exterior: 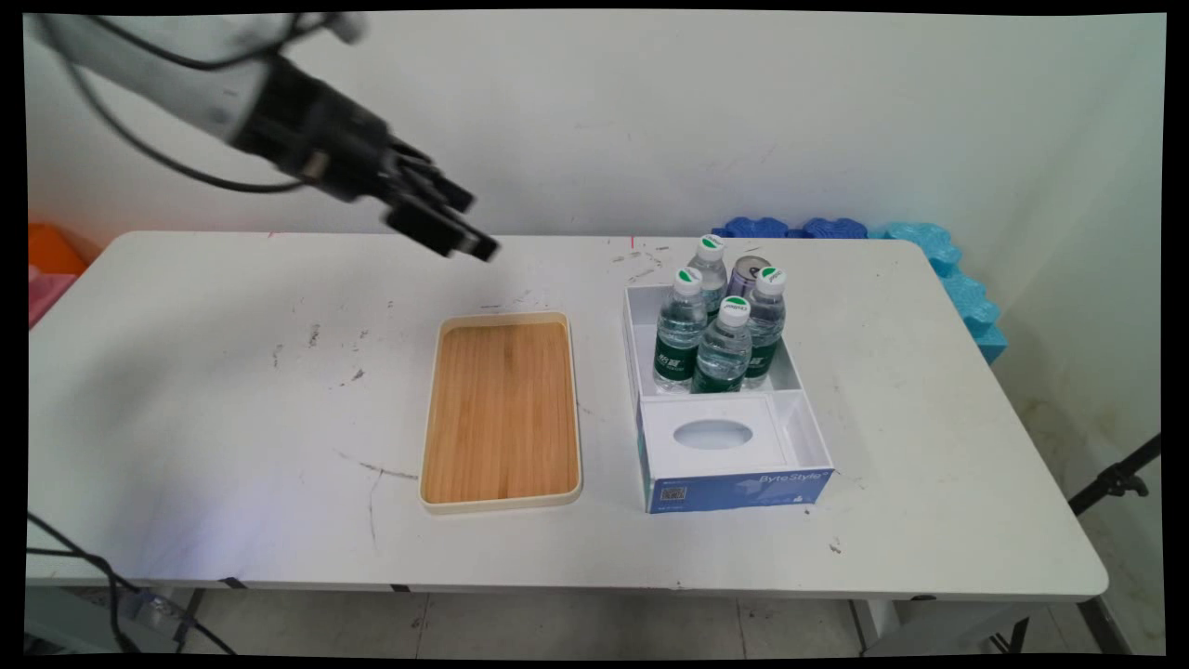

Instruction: Pick up the green bottle from the white box

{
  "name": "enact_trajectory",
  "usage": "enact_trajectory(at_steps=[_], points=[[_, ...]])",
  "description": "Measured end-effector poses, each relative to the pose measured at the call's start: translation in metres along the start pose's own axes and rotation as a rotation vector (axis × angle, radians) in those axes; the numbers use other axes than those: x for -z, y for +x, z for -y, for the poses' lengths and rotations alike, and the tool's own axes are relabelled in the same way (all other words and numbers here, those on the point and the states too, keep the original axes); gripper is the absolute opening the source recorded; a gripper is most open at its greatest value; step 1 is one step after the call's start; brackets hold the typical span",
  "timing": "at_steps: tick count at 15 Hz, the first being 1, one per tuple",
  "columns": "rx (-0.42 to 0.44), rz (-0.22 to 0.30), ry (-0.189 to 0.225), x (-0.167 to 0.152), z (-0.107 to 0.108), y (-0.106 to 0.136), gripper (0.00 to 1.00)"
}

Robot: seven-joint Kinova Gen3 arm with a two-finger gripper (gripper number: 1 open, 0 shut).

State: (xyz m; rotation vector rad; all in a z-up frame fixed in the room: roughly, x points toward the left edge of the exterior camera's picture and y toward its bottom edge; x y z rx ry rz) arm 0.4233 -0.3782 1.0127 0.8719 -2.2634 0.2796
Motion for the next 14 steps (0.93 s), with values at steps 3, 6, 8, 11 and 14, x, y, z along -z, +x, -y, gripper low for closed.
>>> enact_trajectory(at_steps=[3, 6, 8, 11, 14], points=[[0.002, 0.013, -0.020, -0.051, -0.002, 0.018, 1.00], [-0.009, 0.020, -0.038, -0.099, -0.003, 0.031, 1.00], [-0.017, 0.022, -0.047, -0.121, -0.003, 0.036, 1.00], [-0.034, 0.023, -0.063, -0.159, -0.001, 0.039, 1.00], [-0.071, 0.016, -0.083, -0.200, 0.003, 0.037, 1.00]])
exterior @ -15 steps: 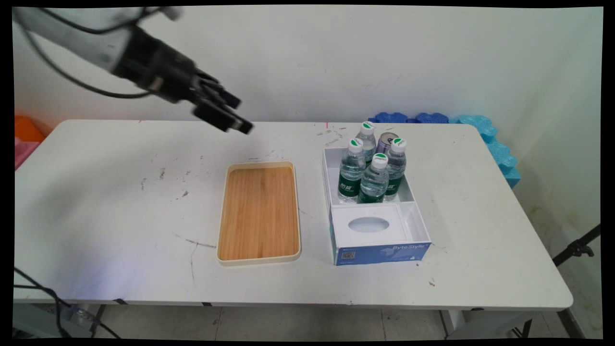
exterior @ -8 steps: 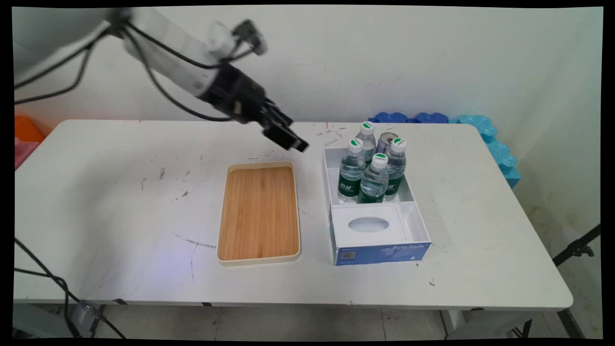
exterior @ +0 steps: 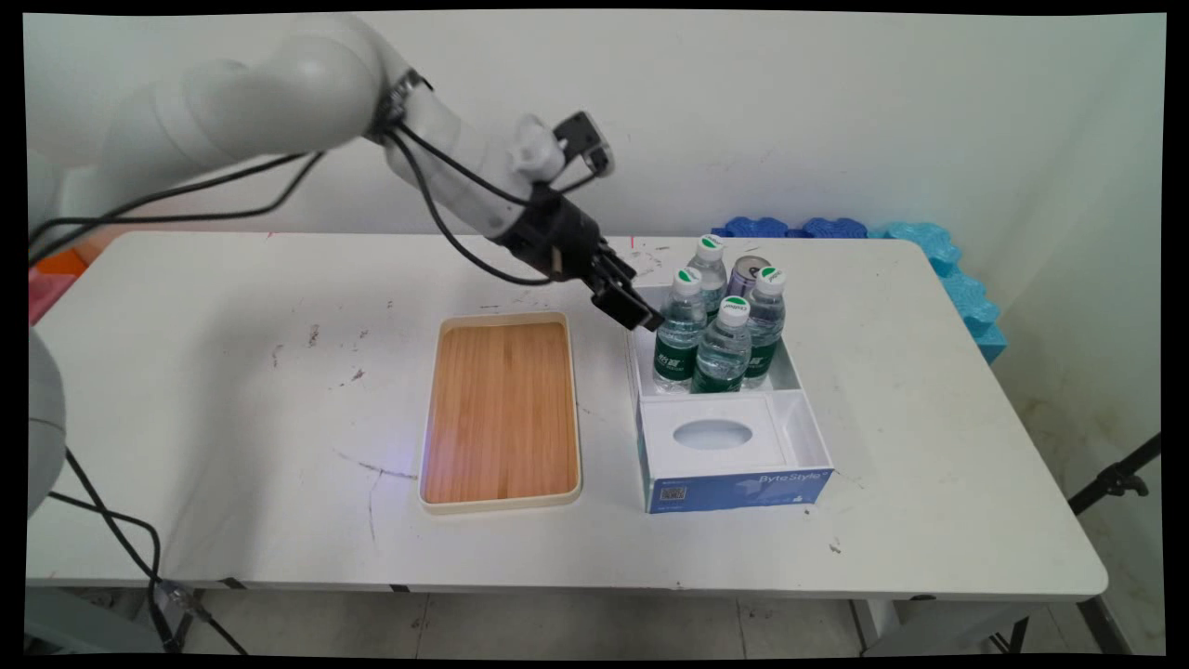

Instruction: Pick up the green bottle from the white box

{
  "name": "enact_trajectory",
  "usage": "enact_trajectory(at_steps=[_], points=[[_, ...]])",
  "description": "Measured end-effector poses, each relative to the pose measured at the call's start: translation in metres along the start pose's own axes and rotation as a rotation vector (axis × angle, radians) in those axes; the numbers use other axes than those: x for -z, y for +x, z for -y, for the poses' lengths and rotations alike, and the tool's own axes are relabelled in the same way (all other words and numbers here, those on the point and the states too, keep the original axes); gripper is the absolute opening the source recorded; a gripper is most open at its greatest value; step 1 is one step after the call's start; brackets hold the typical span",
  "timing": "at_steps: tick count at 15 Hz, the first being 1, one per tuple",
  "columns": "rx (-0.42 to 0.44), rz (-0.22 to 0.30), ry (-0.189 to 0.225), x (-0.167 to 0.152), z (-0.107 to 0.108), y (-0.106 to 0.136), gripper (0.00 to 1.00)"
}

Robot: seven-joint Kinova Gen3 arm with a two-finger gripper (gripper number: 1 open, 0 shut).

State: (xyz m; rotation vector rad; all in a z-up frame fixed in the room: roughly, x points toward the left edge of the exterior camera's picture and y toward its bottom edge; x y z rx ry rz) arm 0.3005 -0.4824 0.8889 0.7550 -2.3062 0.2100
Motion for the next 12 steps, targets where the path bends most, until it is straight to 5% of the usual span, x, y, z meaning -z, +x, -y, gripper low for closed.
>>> enact_trajectory(at_steps=[12], points=[[-0.114, -0.037, -0.033, -0.074, 0.019, -0.012, 1.00]])
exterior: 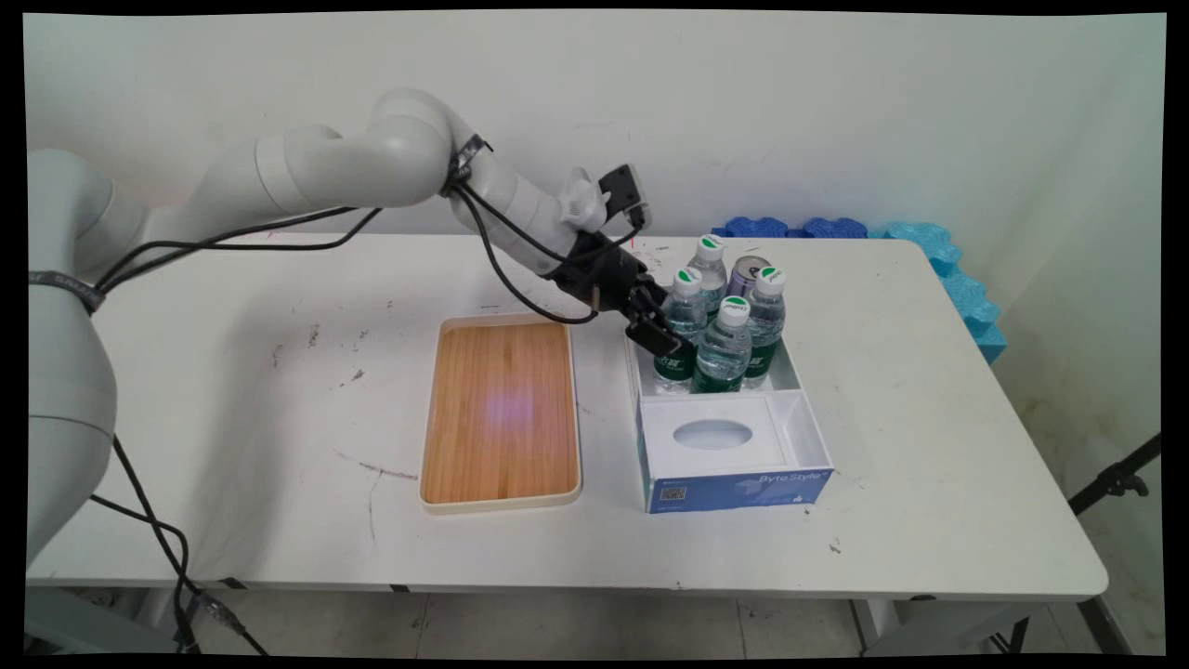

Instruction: Pick up the green bottle from the white box, then place the picked object on the tray

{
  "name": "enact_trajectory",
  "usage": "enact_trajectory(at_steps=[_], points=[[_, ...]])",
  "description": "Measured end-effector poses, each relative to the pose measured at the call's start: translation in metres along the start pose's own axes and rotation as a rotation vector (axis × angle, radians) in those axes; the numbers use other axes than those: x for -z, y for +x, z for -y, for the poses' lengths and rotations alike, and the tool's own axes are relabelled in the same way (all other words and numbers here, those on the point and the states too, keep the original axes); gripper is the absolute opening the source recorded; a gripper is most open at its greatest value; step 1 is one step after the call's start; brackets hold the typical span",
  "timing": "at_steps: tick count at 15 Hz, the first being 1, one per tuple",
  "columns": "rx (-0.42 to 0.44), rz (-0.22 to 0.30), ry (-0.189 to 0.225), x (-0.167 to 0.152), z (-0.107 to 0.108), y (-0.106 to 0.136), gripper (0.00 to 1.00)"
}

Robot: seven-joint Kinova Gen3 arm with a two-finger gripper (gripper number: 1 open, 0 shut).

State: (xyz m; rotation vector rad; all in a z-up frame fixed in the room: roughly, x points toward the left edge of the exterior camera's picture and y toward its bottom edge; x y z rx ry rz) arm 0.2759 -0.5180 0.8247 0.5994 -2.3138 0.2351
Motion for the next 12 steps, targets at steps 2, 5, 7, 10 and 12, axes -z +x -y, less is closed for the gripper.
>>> enact_trajectory(at_steps=[2, 5, 7, 10, 12], points=[[-0.008, -0.004, -0.003, -0.006, 0.002, -0.001, 1.00], [-0.014, -0.011, -0.009, -0.014, 0.003, -0.003, 1.00], [-0.015, -0.014, -0.012, -0.017, 0.003, -0.003, 0.00], [-0.016, -0.021, -0.018, -0.020, 0.002, -0.003, 0.00], [-0.015, -0.025, -0.021, -0.021, 0.001, -0.004, 0.00]])
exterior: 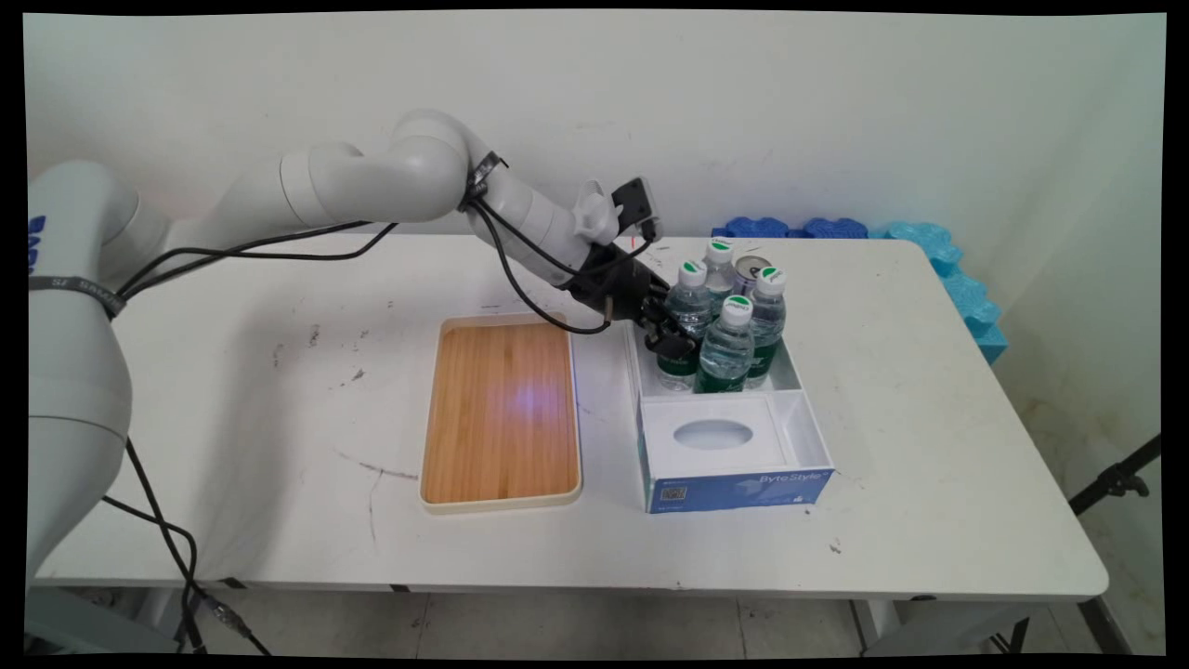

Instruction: Place the picked object on the tray

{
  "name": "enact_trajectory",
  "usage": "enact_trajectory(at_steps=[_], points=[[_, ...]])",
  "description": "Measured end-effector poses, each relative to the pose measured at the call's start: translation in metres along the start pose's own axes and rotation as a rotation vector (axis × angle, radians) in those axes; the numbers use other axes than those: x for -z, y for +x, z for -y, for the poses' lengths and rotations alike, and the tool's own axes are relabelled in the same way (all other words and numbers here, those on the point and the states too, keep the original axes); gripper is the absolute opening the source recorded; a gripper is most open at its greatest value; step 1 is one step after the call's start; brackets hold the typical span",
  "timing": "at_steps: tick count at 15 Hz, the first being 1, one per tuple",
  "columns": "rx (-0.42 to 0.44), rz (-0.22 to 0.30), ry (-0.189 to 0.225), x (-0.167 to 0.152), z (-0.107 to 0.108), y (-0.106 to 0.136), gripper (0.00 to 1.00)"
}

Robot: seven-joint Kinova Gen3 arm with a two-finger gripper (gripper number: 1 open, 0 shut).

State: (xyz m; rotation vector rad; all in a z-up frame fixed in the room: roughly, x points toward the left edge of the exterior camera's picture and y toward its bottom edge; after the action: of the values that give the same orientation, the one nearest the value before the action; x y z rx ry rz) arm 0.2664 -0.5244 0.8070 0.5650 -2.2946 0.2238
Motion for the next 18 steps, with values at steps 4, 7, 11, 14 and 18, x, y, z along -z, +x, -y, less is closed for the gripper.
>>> enact_trajectory(at_steps=[4, 7, 11, 14, 18], points=[[-0.007, -0.016, -0.001, 0.004, -0.003, 0.005, 0.00], [-0.009, -0.035, 0.012, 0.016, -0.004, 0.013, 0.00], [-0.005, -0.062, 0.040, 0.047, -0.005, 0.029, 0.00], [-0.001, -0.075, 0.059, 0.083, -0.009, 0.042, 0.00], [0.007, -0.082, 0.065, 0.130, -0.018, 0.049, 0.00]])
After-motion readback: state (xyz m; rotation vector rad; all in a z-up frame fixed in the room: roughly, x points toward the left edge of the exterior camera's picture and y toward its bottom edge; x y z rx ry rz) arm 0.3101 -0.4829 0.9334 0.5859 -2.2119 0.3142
